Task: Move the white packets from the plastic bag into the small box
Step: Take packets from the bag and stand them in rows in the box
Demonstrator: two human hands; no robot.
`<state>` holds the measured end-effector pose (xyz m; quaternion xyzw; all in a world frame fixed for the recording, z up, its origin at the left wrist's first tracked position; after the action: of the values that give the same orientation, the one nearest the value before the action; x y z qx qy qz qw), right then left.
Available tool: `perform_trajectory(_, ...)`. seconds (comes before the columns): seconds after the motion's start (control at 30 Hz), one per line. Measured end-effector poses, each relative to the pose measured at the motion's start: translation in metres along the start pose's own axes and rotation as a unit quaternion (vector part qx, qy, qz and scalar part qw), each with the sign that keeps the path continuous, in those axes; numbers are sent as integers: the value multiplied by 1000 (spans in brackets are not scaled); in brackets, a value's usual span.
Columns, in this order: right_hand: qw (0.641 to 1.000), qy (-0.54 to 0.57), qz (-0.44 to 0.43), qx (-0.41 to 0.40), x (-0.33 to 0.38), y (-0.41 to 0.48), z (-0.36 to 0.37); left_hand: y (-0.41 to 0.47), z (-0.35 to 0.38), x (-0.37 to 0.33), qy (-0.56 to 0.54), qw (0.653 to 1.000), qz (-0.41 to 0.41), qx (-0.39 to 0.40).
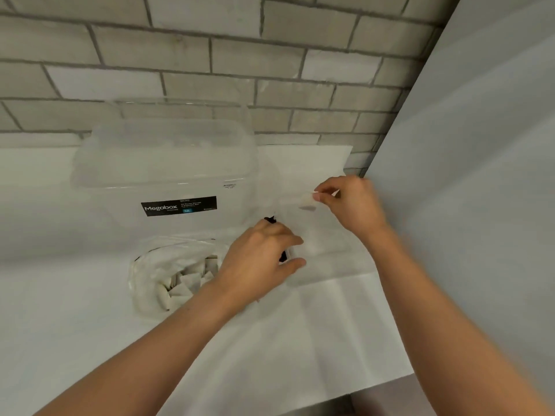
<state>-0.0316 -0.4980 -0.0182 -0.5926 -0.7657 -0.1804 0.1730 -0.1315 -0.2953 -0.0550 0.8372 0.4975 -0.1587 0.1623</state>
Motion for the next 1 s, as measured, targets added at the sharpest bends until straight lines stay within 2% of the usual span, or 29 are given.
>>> perform_trajectory(0.13, 992, 3, 7, 125, -23, 32, 42, 5, 20, -6, 32, 999, -7, 27)
perform_trajectory(0.23, 975, -3, 8, 223, -29, 48, 63, 2, 27, -8, 19, 1000, -15, 11)
perform_trajectory(0.33, 961, -38, 9, 273, -33, 56, 77, 0, 31, -10, 31, 999, -23, -14)
perform_trajectory(0.57, 958, -103, 48, 264, -32, 61, 93, 0, 30, -11, 37, 999, -16, -28)
perform_trajectory(0.8, 957, -159, 63, 236, -26, 60, 96, 1, 29, -11, 40, 999, -22, -6)
perform_trajectory(1.0, 945, -257, 65, 194, -18, 57, 92, 1, 27, -13, 63, 998, -18, 8)
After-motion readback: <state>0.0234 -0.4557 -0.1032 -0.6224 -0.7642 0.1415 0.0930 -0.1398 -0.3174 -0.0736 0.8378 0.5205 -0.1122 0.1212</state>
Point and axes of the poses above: each hand's wrist, its own y-axis towards the middle knuckle, its own z-axis out of the palm, x = y × z, the point moved 1 cm from there along y, towards the middle knuckle, and after that the axes turned 13 degrees about x, right-handed, at the moved point
